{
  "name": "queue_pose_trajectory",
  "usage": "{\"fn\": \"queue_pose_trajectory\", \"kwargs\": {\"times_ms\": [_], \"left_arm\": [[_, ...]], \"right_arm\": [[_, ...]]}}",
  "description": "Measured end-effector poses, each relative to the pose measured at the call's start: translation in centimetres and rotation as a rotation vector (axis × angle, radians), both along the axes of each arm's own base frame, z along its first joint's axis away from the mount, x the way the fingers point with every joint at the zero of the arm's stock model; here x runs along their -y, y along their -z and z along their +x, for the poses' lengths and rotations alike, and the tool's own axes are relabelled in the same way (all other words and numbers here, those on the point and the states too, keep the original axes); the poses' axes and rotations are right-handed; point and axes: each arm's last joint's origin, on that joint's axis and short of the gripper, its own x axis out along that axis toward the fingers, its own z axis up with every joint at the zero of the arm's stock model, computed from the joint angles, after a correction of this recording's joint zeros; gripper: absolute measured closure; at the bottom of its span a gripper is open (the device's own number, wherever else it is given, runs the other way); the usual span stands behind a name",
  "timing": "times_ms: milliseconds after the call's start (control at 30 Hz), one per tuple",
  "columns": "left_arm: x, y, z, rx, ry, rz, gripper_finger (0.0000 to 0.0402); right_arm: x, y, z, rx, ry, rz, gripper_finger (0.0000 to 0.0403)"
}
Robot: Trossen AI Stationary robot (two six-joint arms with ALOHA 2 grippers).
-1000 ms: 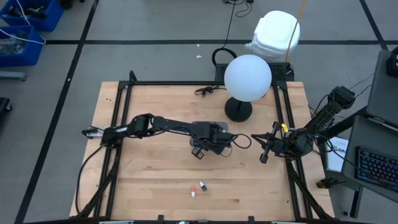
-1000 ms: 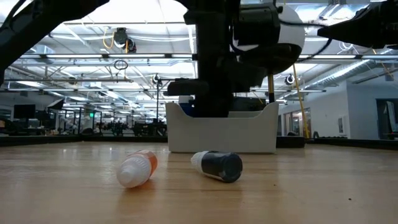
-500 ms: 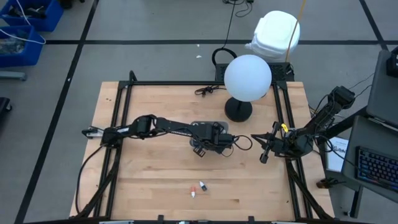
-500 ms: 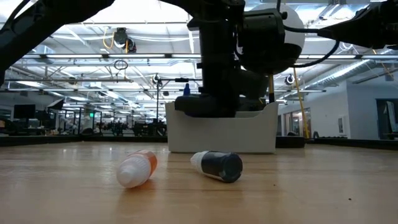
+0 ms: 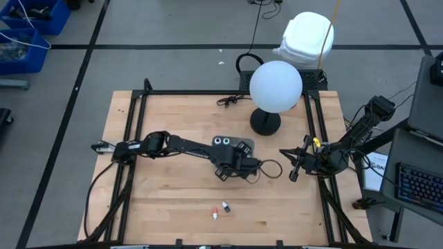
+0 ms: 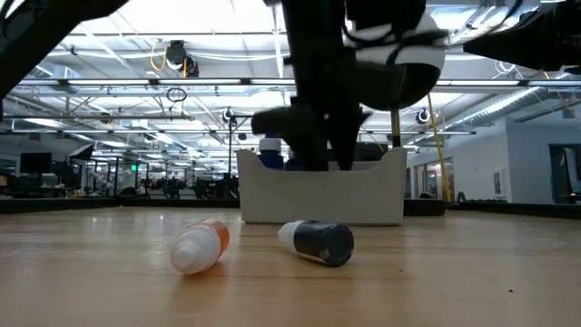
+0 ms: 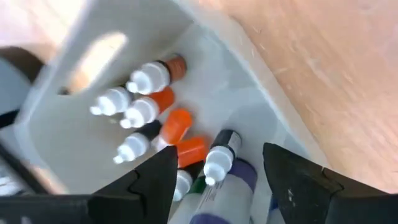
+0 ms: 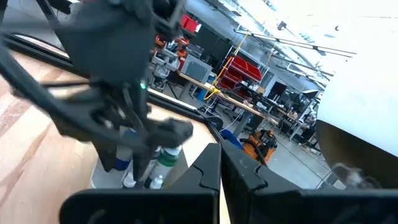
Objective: Pick & Place food coloring
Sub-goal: Put the small purple food coloring bottle into the gray bin
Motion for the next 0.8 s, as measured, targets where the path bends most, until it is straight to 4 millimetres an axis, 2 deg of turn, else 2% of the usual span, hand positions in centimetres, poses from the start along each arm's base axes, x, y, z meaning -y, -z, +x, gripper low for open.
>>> {"fn": "queue_pose_trajectory", "kwargs": {"times_ms": [167,300,367,433,533,600,633,700,800], "left_arm": [[2.4,-3.2,-1.1,0.084,0.032,0.12,0.0163],[4.0,-7.8,-3.6,0.174,-0.004,0.219,0.0177],[4.2,-10.6,-5.8,0.194,-0.061,0.191,0.0196],[3.9,-13.7,-8.5,0.224,-0.167,0.153,0.0232],[3.4,-18.1,-13.0,0.316,-0.392,0.069,0.0314],[3.7,-20.2,-15.9,0.407,-0.505,-0.048,0.0373],[4.2,-21.0,-17.3,0.457,-0.53,-0.108,0.0386],[5.5,-21.5,-20.0,0.523,-0.541,-0.215,0.0387],[7.7,-20.0,-23.9,0.587,-0.474,-0.348,0.0393]], "right_arm": [[0.0,0.0,0.0,-0.004,0.001,-0.013,0.0403],[0.0,0.0,0.0,0.001,-0.003,0.002,0.0403],[0.0,0.1,0.0,0.001,-0.005,0.013,0.0403],[0.0,0.1,0.0,0.003,-0.008,0.031,0.0403],[0.0,0.3,0.0,0.012,-0.012,0.079,0.0403],[-0.1,0.5,0.1,0.014,-0.019,0.121,0.0403],[-0.1,0.6,0.1,0.012,-0.023,0.137,0.0403],[-0.1,0.9,0.1,0.006,-0.027,0.16,0.0403],[-0.1,1.3,0.2,0.007,-0.014,0.23,0.0403]]}}
